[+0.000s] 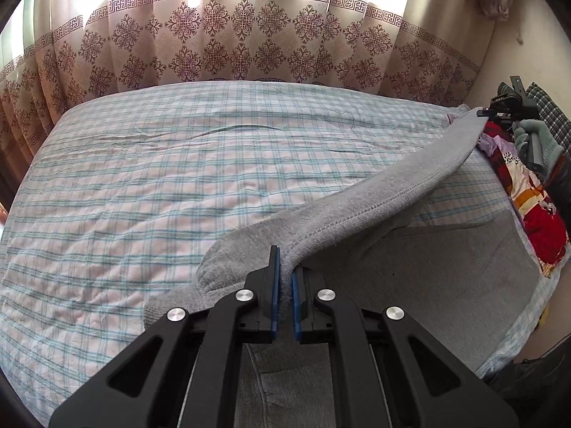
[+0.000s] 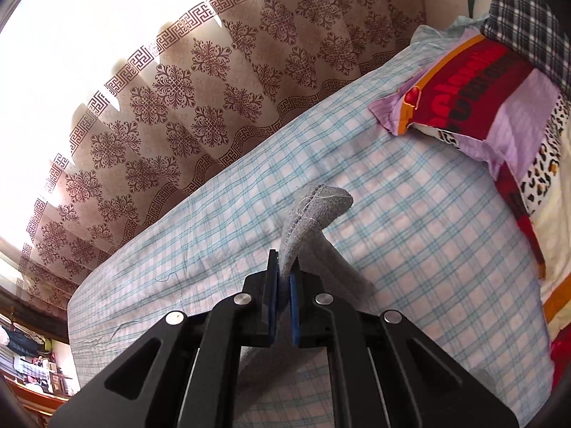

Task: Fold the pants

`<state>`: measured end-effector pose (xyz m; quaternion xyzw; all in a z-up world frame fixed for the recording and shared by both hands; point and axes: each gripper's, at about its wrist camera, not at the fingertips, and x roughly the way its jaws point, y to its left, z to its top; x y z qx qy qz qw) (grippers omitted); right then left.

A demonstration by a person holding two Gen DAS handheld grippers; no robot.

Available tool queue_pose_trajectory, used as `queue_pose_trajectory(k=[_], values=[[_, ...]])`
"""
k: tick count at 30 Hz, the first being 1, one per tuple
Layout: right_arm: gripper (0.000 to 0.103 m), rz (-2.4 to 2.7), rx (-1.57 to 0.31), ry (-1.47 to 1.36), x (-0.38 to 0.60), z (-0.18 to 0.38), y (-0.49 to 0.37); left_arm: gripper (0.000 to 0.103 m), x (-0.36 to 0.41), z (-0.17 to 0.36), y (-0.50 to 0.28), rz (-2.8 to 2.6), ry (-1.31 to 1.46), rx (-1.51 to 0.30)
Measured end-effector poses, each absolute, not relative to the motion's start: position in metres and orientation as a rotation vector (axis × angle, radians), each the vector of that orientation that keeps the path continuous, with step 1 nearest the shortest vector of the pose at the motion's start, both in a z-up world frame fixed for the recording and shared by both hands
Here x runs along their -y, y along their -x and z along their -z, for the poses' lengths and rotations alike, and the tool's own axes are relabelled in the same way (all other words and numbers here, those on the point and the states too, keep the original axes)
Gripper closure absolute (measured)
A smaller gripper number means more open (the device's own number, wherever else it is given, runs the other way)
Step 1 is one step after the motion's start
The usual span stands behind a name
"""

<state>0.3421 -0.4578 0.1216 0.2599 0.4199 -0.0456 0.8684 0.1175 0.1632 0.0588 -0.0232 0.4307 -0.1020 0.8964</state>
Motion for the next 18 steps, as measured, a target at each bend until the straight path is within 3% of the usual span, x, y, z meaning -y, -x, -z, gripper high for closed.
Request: queue_pose_trajectory(k=[10, 18], values=[[0.099, 0.112, -0.807, -0.582, 0.496, -0.133, -0.214, 0.097, -0.158, -0.074, -0.056, 0.252, 0.019, -0.845], [0.099, 0.157, -0.824, -0.652, 0.524, -0.098, -0.121, 0.097, -0.154, -0.06, -0.02, 0.306, 0.0, -0.865]])
